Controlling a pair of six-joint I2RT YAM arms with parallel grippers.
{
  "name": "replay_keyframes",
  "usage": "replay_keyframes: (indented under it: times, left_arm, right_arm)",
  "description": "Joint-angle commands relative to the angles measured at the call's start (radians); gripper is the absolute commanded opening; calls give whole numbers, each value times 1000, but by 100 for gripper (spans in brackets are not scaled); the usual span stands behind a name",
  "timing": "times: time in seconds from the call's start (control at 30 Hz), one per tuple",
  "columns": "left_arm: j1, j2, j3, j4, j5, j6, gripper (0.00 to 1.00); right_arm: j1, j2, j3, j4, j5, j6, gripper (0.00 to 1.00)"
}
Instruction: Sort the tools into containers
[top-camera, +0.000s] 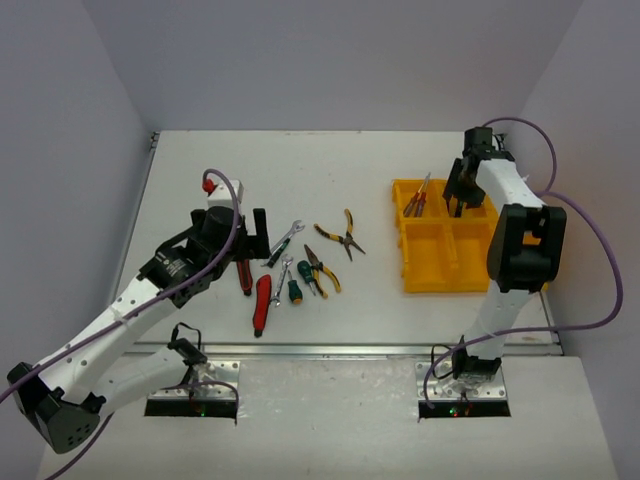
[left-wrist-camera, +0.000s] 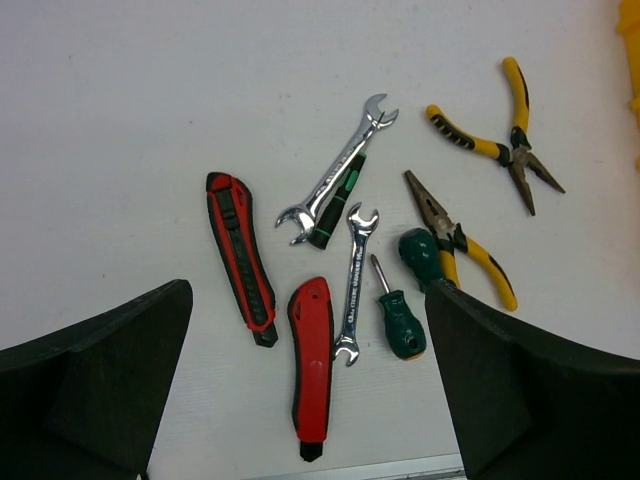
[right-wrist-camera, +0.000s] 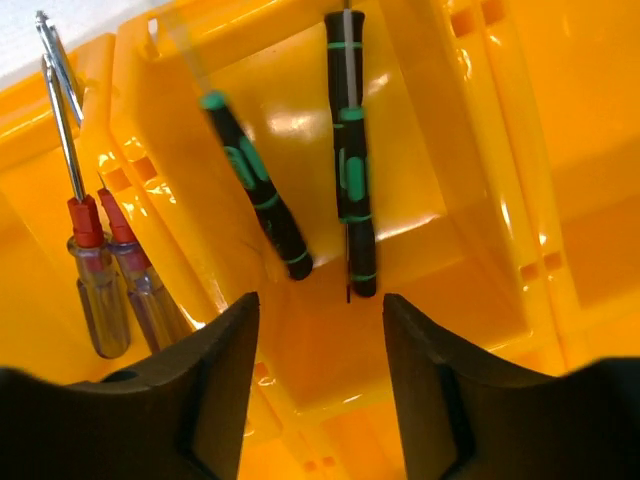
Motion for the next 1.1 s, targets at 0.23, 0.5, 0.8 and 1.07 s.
replay_keyframes:
  times: [0.23,0.5,0.8,1.07]
  left_arm:
    - [119,106,13,38,61,-78,100]
    - [140,317,66,-24,-5,-500,100]
    - [123,624,185,165,235,-225,98]
    - [133,826,232,183,259,-73,55]
  right_arm:
    - [24,-210,-12,-33,-94,-8,72]
    - [184,-584,-251,68,-192,-14,81]
    - [219,-826,-551,175,-454,6,96]
    - [219,-894,-625,203,-550,-19,98]
